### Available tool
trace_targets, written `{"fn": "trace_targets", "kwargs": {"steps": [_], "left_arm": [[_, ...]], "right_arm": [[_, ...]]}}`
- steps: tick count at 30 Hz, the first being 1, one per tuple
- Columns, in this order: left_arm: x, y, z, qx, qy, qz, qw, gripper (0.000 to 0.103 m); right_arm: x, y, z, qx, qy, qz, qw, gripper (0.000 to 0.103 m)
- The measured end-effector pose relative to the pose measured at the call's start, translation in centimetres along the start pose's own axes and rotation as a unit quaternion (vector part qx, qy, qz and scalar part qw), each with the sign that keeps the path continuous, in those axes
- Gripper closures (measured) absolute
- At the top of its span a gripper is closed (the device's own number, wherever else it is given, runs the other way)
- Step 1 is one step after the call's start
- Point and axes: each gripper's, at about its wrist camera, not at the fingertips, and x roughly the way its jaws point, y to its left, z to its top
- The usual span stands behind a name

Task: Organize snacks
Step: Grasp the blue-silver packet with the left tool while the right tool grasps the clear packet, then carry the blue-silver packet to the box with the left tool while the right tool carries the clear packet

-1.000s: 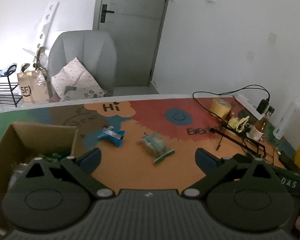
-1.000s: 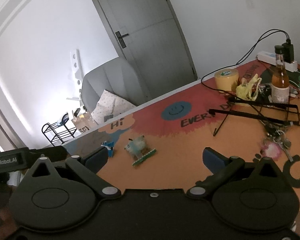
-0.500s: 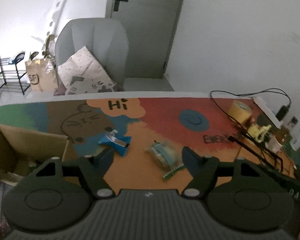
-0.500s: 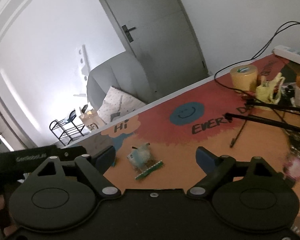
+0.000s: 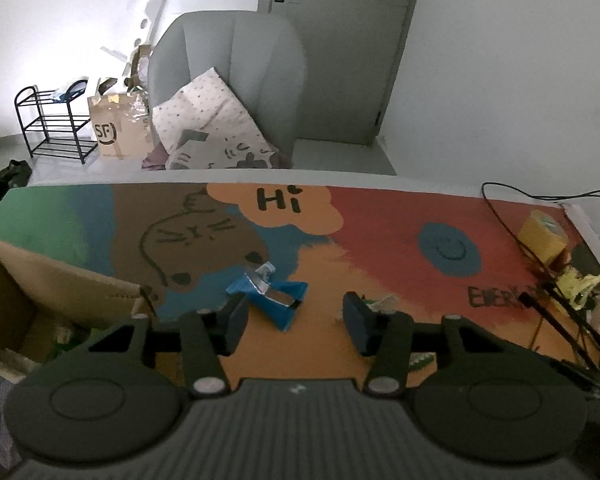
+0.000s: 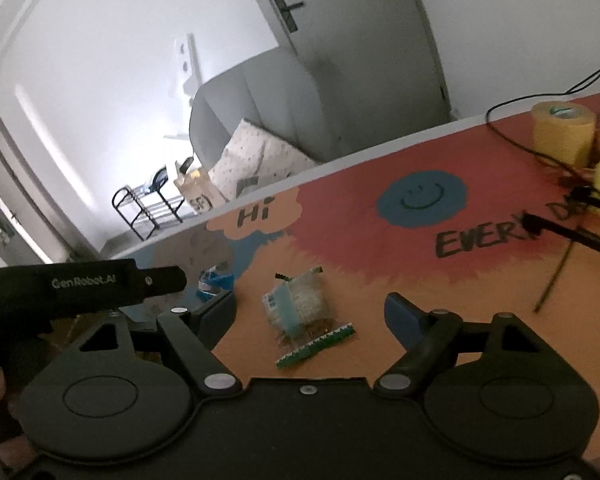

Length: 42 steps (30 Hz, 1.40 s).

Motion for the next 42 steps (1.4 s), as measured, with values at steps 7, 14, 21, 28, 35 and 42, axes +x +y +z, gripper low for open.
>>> {"fn": "trace_targets", "kwargs": {"steps": [7,14,21,28,35,42], "left_arm": [[1.4,0.2,0.3,-0.008,0.010,0.001,0.9999,0.058],[2.4,0.5,0.4,-0.014,0.014,0.007,0.9998,0.058],[3.8,0.1,0.0,-0.011,0.019,0.005,0.9997,0.058],[4.7,-0.2,-0.1,-0.026,0.000,0.014,0.9996,0.054],[6.3,-0.5,-0.4,-0.039,-0.007,0.036,0.9985,0.046],[7.0,0.0,-0.7,-0.069,-0.032,0.057,0.9955,0.034]], "right_arm": [[2.9,0.4,0.0,-0.018,0.028,0.002,0.999,0.023],[4.8,0.6,-0.1,-0.032,0.042,-0.008,0.999,0.025],[5.7,0.9,-0.6,-0.059,0.032,-0.027,0.997,0.035],[4.9,-0.6,-0.5,-0.039,0.018,-0.017,0.999,0.063],[3.6,-2.6,-0.4,-0.021,0.007,-0.033,0.999,0.063],[3.2,-3.7,-0.4,-0.007,0.001,-0.045,0.999,0.063]]}}
